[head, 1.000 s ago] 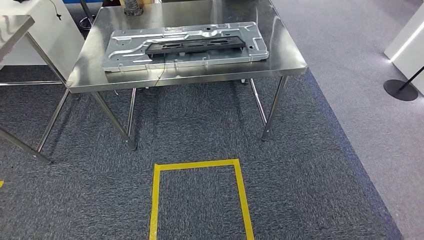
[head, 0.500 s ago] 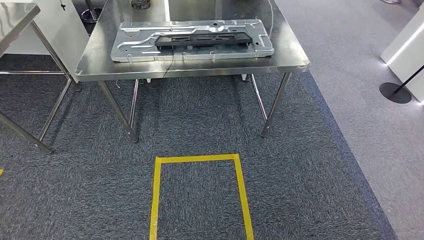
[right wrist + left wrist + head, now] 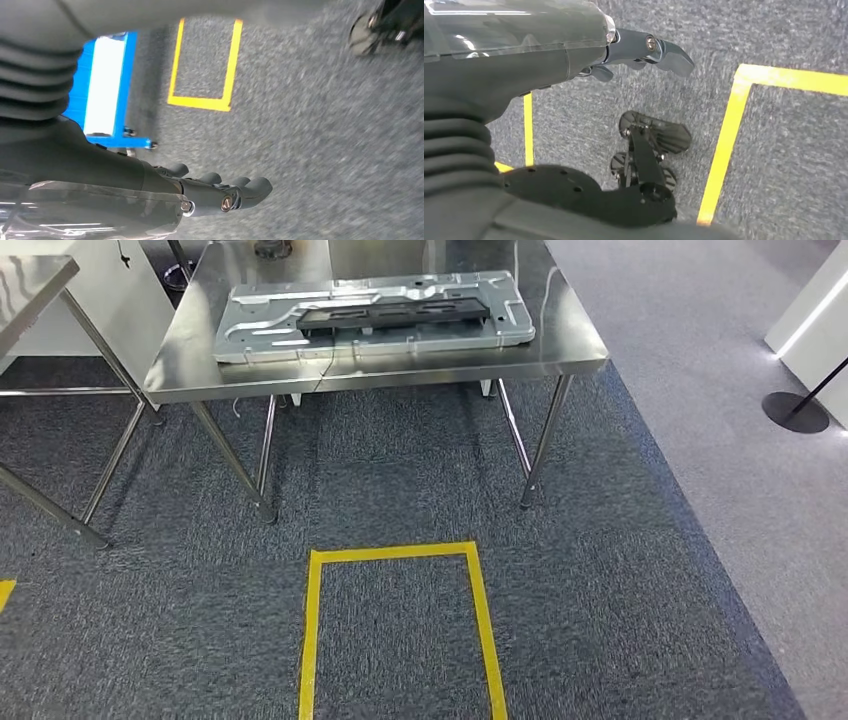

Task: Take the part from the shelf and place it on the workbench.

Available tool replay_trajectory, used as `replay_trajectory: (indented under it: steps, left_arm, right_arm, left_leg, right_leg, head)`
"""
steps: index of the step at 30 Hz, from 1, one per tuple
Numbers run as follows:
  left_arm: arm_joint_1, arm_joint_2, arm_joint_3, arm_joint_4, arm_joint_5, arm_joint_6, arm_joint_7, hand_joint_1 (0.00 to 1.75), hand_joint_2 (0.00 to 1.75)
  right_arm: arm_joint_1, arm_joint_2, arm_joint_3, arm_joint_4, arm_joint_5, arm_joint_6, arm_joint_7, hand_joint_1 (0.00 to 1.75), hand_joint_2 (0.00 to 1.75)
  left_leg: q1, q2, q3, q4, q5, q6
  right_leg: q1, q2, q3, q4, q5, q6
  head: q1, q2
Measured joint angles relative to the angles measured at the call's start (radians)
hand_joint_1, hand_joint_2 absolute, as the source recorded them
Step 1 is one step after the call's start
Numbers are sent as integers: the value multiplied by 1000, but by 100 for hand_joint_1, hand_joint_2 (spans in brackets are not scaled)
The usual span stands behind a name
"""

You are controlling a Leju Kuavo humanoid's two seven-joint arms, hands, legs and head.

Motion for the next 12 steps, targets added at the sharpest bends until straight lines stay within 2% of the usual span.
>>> replay_trajectory:
  steps: [2,3,8,12]
  left_arm:
    - [-1,0,1,0,1,1,-1,0,175]
    - [-1,0,2,0,1,1,0,0,175]
    - [5,2,-19,0,12,-2,11,0,175]
    - [16,6,-69,0,56,0,23,0,0]
  right_arm:
    - [-1,0,-9,0,-10,-2,3,0,131]
    - [-1,0,-14,0,-18,0,-1,0,175]
    - [1,-2,-19,-1,-59,0,6,0,175]
    - [9,-6,15,-6,-127,0,7,0,175]
  left_leg:
    - [2,0,0,1,2,-5]
    - [3,0,-1,0,4,-8]
    - [6,-1,-2,0,9,-16]
    - [6,-1,-3,0,10,-17]
  right_leg:
    - [3,0,-1,2,1,-3]
    - [4,0,-2,3,1,-5]
    - [6,0,-4,5,3,-7]
    - [6,0,-6,6,3,-7]
  head:
    - [0,0]
    - [0,0]
    - [0,0]
    - [0,0]
